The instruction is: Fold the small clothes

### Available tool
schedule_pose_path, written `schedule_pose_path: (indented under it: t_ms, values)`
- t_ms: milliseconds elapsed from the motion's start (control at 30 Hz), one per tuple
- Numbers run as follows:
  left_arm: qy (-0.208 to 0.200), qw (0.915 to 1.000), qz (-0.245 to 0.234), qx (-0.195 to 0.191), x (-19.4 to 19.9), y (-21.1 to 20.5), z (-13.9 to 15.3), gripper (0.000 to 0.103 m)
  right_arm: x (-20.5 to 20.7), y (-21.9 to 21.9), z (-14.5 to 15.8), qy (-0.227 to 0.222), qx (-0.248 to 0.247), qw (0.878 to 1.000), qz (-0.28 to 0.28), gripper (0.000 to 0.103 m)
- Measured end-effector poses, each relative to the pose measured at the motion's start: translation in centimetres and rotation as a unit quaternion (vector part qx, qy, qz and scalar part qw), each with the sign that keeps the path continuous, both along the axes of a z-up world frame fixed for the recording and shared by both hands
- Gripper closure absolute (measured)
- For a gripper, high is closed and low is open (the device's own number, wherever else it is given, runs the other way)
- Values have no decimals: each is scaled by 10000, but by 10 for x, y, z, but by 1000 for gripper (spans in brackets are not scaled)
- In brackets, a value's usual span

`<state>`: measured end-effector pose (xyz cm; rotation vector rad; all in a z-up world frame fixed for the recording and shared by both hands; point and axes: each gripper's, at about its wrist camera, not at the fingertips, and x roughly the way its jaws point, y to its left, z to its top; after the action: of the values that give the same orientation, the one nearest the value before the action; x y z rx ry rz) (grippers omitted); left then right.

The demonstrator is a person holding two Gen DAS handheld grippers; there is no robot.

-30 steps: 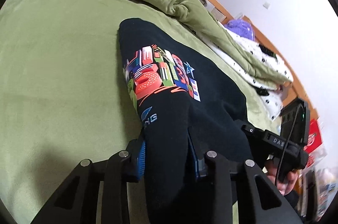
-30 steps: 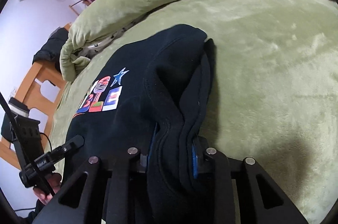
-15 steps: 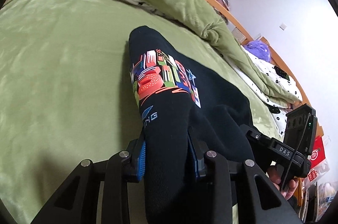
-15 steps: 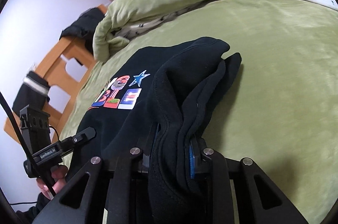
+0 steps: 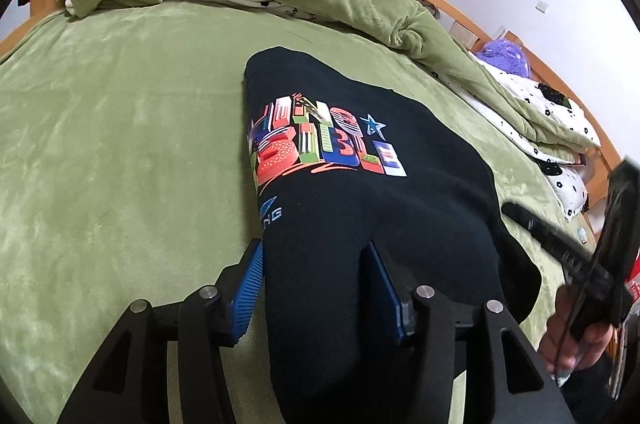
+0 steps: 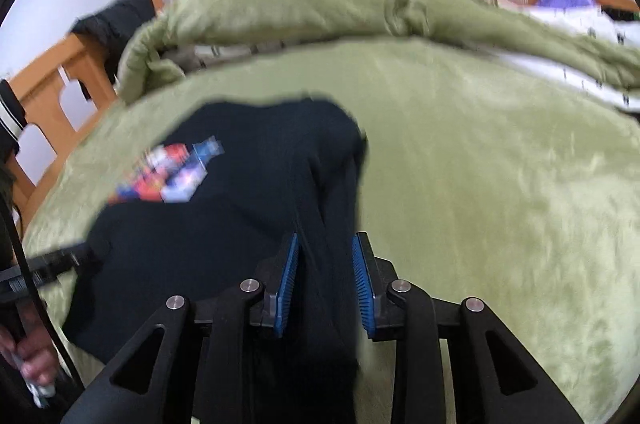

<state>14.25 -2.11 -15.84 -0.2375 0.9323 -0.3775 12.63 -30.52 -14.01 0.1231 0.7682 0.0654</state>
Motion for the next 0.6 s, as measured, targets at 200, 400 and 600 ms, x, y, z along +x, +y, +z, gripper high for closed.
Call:
schedule_pose_path:
  t_ms: [200,400,600]
  values:
    - [-58,9998,65,160,-7,2,5,50,59,15,-19,517,39,9984,-208,77]
    - [-184,9992,91,344,-11,4,9,43,56,14,-25,202,-212,9994,-168,91]
    - [-246,9981,122,549,-18,1,14,42,44,19,-33,471,-608,9965,-330,80]
